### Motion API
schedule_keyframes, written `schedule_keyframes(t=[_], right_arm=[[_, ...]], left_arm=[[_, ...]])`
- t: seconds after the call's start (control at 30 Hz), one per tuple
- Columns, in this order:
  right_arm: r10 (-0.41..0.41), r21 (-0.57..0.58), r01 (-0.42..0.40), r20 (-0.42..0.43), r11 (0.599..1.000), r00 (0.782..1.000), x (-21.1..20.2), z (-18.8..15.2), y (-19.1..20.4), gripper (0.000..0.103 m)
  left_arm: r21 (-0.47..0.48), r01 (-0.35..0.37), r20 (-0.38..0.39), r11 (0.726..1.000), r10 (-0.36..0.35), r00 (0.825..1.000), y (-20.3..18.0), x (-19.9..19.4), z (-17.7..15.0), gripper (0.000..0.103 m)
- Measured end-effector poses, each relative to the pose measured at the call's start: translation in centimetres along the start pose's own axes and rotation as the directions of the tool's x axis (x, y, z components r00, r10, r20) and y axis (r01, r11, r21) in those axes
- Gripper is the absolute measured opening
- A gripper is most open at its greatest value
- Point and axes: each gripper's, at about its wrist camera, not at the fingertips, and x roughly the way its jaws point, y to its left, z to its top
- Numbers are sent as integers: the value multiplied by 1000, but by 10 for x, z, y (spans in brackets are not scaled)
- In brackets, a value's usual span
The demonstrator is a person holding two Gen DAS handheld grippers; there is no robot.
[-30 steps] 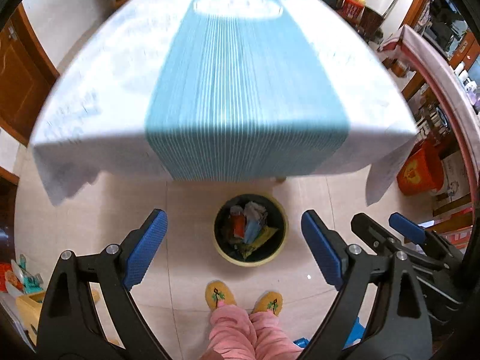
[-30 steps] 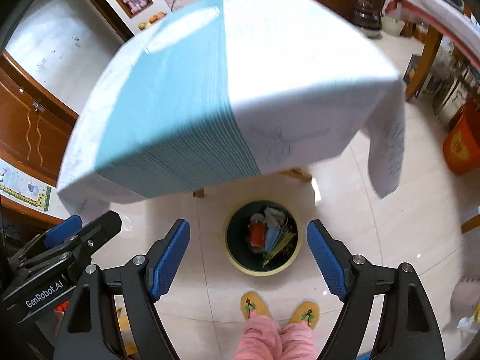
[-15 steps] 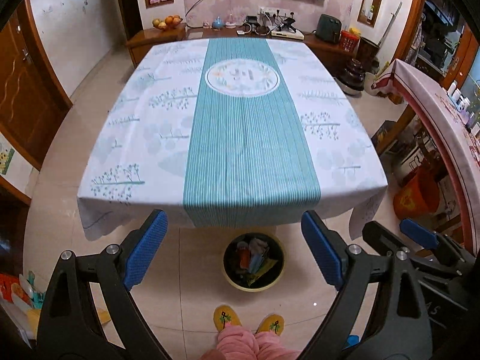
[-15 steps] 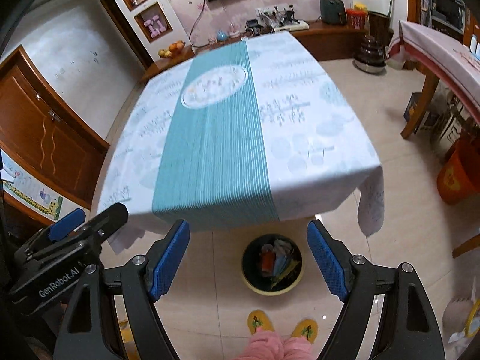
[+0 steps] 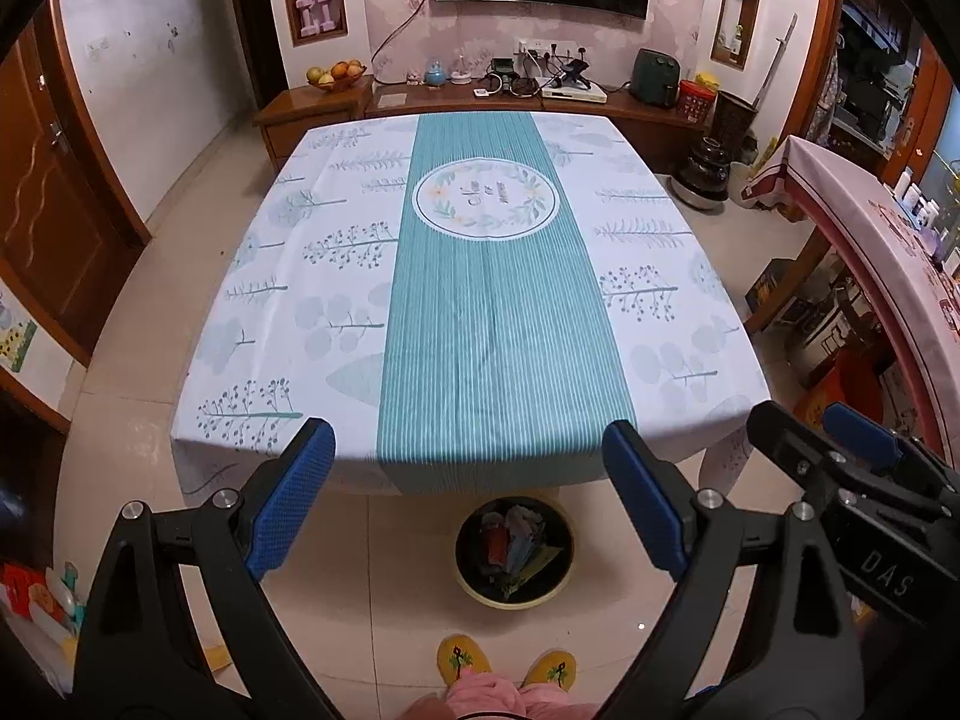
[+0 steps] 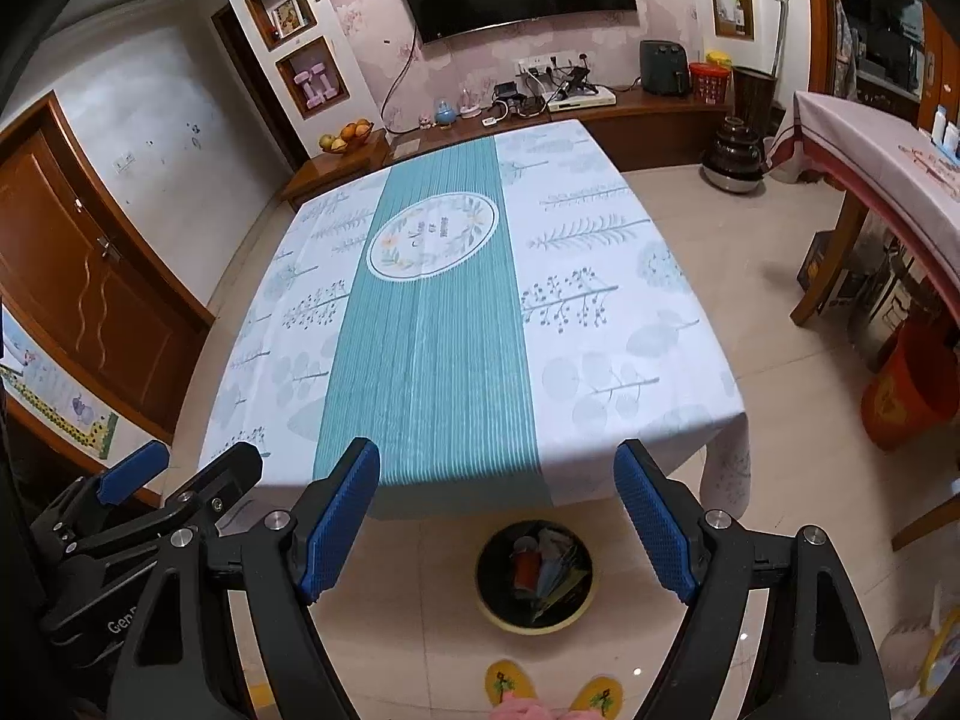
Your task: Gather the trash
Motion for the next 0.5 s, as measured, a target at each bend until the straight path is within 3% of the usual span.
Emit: schedule_keyframes(t=[0.5], right_arm=[[-24,-28,25,15,999,1000,6,9,9,82]], left_arm=[[-22,3,2,1000,-3,1000,5,7,10,89]])
